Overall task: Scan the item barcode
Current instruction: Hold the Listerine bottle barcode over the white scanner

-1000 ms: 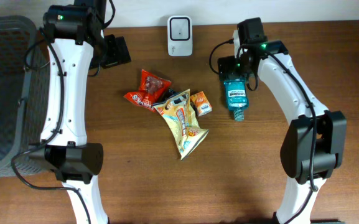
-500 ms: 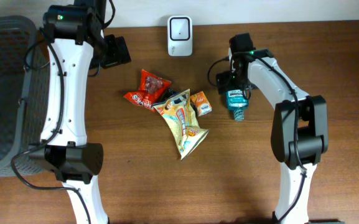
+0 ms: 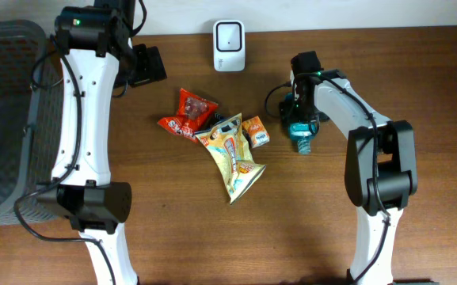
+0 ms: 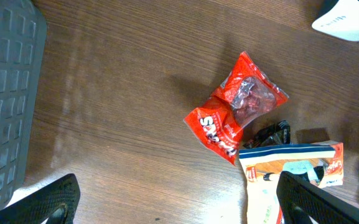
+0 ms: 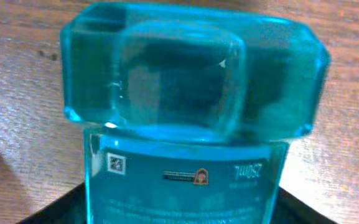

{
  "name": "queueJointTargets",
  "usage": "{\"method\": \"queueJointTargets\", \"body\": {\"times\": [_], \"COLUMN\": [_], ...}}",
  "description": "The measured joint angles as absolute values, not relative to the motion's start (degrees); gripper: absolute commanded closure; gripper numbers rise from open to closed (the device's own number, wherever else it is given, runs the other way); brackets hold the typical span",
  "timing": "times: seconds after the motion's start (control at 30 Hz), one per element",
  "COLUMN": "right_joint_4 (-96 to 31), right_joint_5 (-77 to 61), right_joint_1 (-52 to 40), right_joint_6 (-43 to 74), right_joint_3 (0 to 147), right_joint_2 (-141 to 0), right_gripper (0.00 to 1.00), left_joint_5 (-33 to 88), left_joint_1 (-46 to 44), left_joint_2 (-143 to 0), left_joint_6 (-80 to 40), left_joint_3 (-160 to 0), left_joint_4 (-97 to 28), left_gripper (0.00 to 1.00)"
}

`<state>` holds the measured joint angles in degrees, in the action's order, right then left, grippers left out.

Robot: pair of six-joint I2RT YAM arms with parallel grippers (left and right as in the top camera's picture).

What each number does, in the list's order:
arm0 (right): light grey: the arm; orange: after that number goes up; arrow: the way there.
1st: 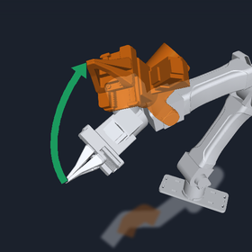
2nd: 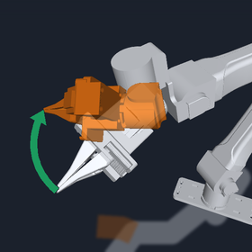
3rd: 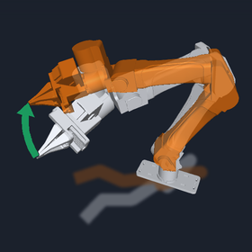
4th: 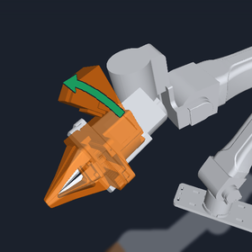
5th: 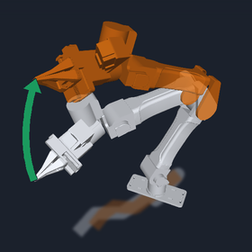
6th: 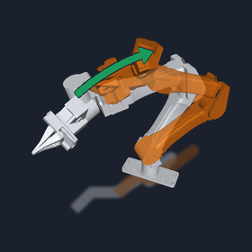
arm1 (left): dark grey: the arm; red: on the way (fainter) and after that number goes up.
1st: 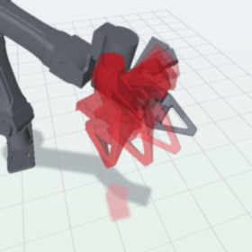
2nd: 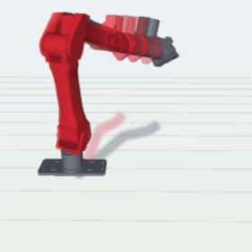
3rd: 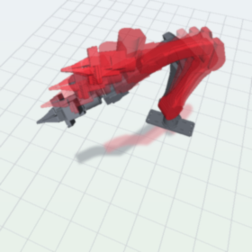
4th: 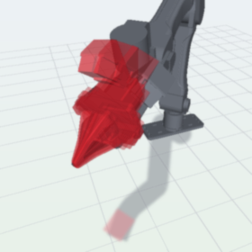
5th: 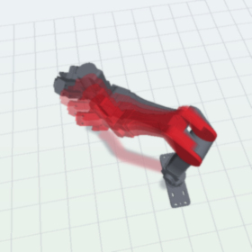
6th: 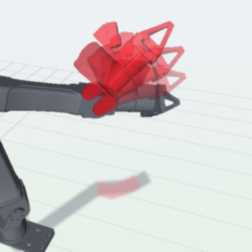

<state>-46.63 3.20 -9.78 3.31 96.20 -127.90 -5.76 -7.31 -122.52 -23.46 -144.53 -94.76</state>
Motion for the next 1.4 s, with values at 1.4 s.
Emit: {"method": "queueJointTargets", "body": {"times": [1.4], "right_joint_4": [-7.8], "right_joint_5": [6.7], "right_joint_1": [-23.0], "right_joint_6": [13.4], "right_joint_3": [119.5], "right_joint_2": [-141.7], "right_gripper": [0.43], "left_joint_5": [-5.8], "left_joint_1": [-7.3], "left_joint_2": [-122.5], "left_joint_6": [-23.5], "left_joint_3": [-144.5], "left_joint_4": [-94.8], "left_gripper": [0.01]}}
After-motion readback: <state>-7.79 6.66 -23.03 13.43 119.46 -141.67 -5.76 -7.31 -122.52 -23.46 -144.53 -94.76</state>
